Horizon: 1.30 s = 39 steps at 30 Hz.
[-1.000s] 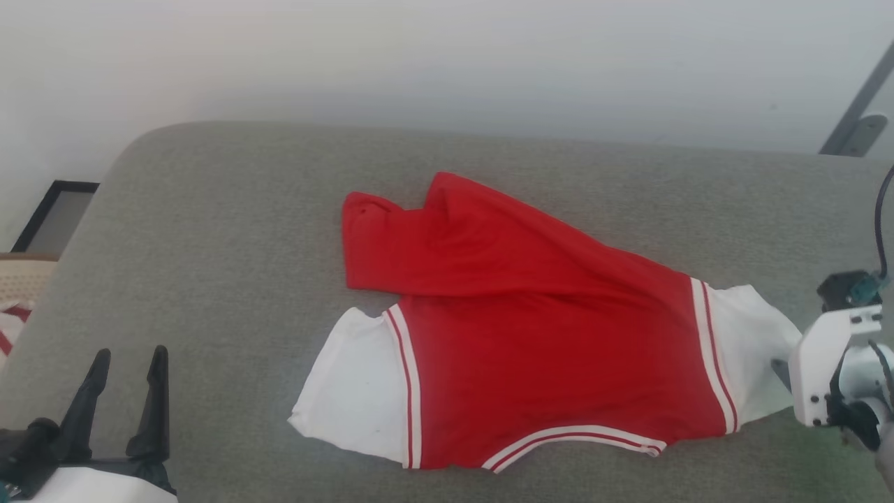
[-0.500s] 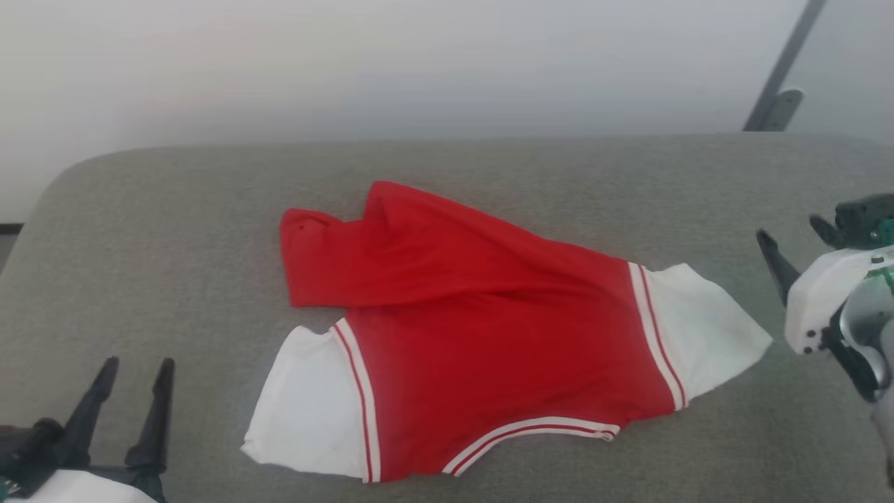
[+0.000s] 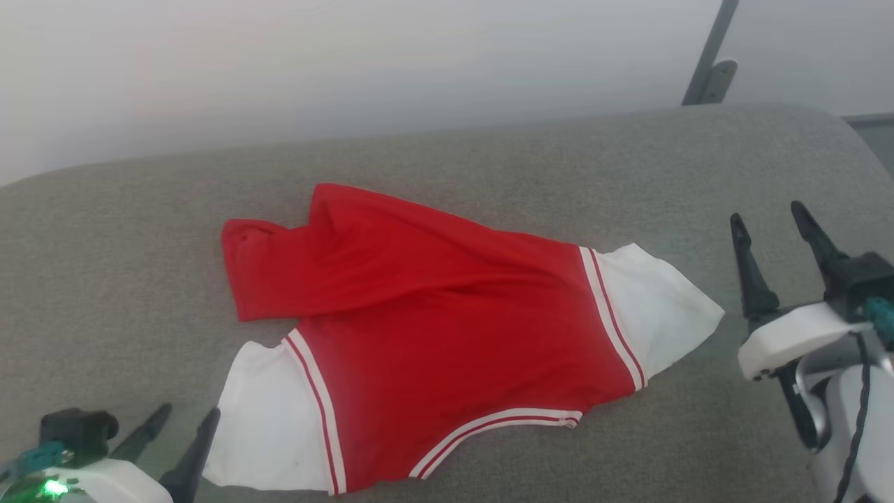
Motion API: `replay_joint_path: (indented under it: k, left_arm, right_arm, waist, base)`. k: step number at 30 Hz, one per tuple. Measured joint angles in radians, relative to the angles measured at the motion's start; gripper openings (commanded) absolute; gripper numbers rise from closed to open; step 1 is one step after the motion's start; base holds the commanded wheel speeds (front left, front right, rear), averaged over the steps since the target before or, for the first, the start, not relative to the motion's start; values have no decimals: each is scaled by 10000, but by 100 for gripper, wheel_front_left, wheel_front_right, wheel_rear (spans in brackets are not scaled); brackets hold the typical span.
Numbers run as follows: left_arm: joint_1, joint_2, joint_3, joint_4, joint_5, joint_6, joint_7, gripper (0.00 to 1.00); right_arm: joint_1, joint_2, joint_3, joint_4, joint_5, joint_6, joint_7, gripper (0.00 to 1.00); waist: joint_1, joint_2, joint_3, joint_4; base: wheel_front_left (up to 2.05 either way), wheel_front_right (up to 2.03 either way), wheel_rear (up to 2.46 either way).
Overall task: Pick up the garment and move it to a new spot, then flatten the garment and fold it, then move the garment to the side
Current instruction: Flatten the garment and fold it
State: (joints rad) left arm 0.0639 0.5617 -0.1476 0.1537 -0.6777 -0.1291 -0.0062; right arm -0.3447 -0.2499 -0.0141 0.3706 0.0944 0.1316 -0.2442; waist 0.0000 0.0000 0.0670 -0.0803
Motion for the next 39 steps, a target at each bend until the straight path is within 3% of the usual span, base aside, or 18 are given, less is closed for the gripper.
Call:
replay_joint_path:
  k: [10,20,21,22,23,29,39]
  left_arm:
    - [-669,280,-679,995,-838,209,3239,100]
    - [-1689,257,-1302,1743,-1120,591,5359,100]
    - [-1806,267,-1388,1804,-1112,591,5591,32]
    - [-1908,226,-1423,1887,-1150,617,5797,32]
    - [-1981,226,-1469,1941,-1218,639,6031,0]
    - [-2140,182,-1668,1900,-1233,587,6341,0]
    - [-2500,127,-1900,1484,-1137,585,6399,0]
  right_arm:
    - [956,1116,-746,-1143,-706,0,-136,100]
    - [1160,1200,-769,-1292,-711,0,84,100]
    - [1160,1200,-759,-1294,-658,0,136,100]
    - [1167,1183,-725,-1285,-619,0,203,100]
    - [1180,1164,-683,-1267,-518,0,297,100]
    - [1067,767,-272,-779,403,0,1668,100]
    - [-433,-1043,1233,771,2683,0,4721,100]
  waist:
    - [0,0,353,-319]
    - [0,0,505,-369]
    - [0,0,515,-372]
    - [0,0,525,-371]
    - [0,0,534,-366]
    - [0,0,634,-298]
    - [0,0,1053,206]
  base:
    - [0,0,0]
    - [0,0,0]
    - [0,0,0]
    - [0,0,0]
    - [0,0,0]
    - [0,0,0]
    - [0,0,0]
